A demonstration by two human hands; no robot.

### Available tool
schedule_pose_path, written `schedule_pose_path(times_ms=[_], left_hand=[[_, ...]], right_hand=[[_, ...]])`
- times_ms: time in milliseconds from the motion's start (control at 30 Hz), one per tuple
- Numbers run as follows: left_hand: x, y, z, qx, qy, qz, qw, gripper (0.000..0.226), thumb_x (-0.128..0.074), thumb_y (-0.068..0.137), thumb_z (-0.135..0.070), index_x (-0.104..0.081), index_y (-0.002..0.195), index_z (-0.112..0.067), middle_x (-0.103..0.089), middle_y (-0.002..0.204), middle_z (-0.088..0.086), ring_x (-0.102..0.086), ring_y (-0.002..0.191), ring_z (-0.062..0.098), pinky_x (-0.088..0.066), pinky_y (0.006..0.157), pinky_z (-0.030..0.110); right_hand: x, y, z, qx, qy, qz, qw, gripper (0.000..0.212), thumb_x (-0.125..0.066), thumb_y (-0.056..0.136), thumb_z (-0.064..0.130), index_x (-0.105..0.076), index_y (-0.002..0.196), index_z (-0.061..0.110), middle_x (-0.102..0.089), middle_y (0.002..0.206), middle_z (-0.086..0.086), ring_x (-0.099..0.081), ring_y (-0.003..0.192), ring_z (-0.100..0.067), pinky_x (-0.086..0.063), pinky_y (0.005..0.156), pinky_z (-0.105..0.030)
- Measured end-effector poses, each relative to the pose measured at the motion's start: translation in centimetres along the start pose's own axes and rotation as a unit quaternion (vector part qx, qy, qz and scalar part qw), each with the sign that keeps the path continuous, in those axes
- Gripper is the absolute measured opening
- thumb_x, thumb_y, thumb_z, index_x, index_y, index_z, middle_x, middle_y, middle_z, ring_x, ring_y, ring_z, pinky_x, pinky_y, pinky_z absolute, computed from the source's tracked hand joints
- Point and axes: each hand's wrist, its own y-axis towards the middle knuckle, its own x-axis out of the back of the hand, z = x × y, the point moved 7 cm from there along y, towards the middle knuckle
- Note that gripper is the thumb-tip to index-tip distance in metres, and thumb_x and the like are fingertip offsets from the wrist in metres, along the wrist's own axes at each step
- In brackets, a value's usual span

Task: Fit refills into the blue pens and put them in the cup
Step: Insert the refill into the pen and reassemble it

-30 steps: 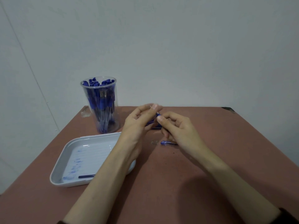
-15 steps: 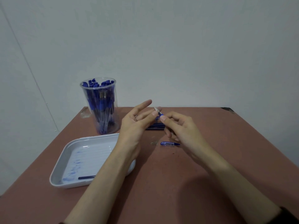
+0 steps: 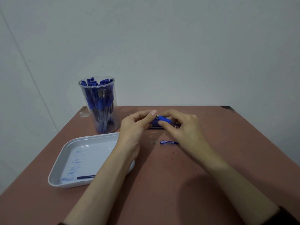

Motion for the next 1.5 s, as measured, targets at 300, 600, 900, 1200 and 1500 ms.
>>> schedule_pose_path(times_ms=[300, 600, 900, 1200, 1500], left_hand=[[0.2, -0.4, -0.3, -0.024, 0.039, -0.045, 0.998, 0.016, -0.070, 0.080, -0.027, -0.067, 0.072, -0.013, -0.066, 0.066, -0.007, -0.064, 0.067, 0.003, -0.049, 0.072, 0.022], [1.9, 0.5, -1.5, -0.072, 0.100, -0.090, 0.988, 0.010, -0.073, 0.079, -0.023, -0.068, 0.075, -0.016, -0.064, 0.064, -0.008, -0.059, 0.064, 0.003, -0.050, 0.065, 0.019], [-1.7, -0.5, 0.6, -0.111, 0.576, 0.123, 0.801, 0.031, -0.065, 0.081, -0.006, -0.070, 0.105, -0.023, -0.064, 0.080, -0.010, -0.058, 0.074, 0.003, -0.044, 0.072, 0.012], [-1.6, -0.5, 0.8, -0.073, 0.546, 0.168, 0.818, 0.034, -0.066, 0.078, -0.003, -0.069, 0.105, -0.023, -0.070, 0.087, -0.006, -0.058, 0.073, 0.001, -0.041, 0.066, 0.006], [-0.6, 0.0, -1.5, -0.078, 0.231, 0.065, 0.968, 0.019, -0.068, 0.085, -0.022, -0.072, 0.104, -0.019, -0.073, 0.093, -0.005, -0.065, 0.083, -0.001, -0.046, 0.069, 0.013]], right_hand=[[0.7, 0.2, 1.1, 0.031, -0.091, -0.029, 0.995, 0.005, -0.069, 0.084, 0.036, -0.068, 0.088, 0.032, -0.046, 0.056, 0.025, -0.046, 0.056, -0.001, -0.041, 0.060, -0.027], [1.5, 0.4, -0.5, -0.044, -0.099, -0.054, 0.993, 0.003, -0.067, 0.085, 0.029, -0.066, 0.087, 0.027, -0.059, 0.065, 0.010, -0.056, 0.064, -0.015, -0.046, 0.063, -0.033], [2.0, 0.4, -2.7, -0.125, -0.012, -0.080, 0.989, 0.009, -0.068, 0.086, 0.033, -0.066, 0.086, 0.024, -0.049, 0.057, 0.003, -0.043, 0.053, -0.013, -0.043, 0.054, -0.037], [1.7, 0.3, -2.9, -0.134, -0.015, -0.071, 0.988, 0.011, -0.066, 0.085, 0.039, -0.064, 0.085, 0.028, -0.052, 0.058, 0.001, -0.049, 0.054, -0.018, -0.050, 0.054, -0.045], [0.3, 0.4, -1.7, -0.146, 0.179, 0.020, 0.973, 0.001, -0.071, 0.085, 0.031, -0.070, 0.085, 0.030, -0.055, 0.058, 0.008, -0.050, 0.052, -0.004, -0.041, 0.055, -0.030]])
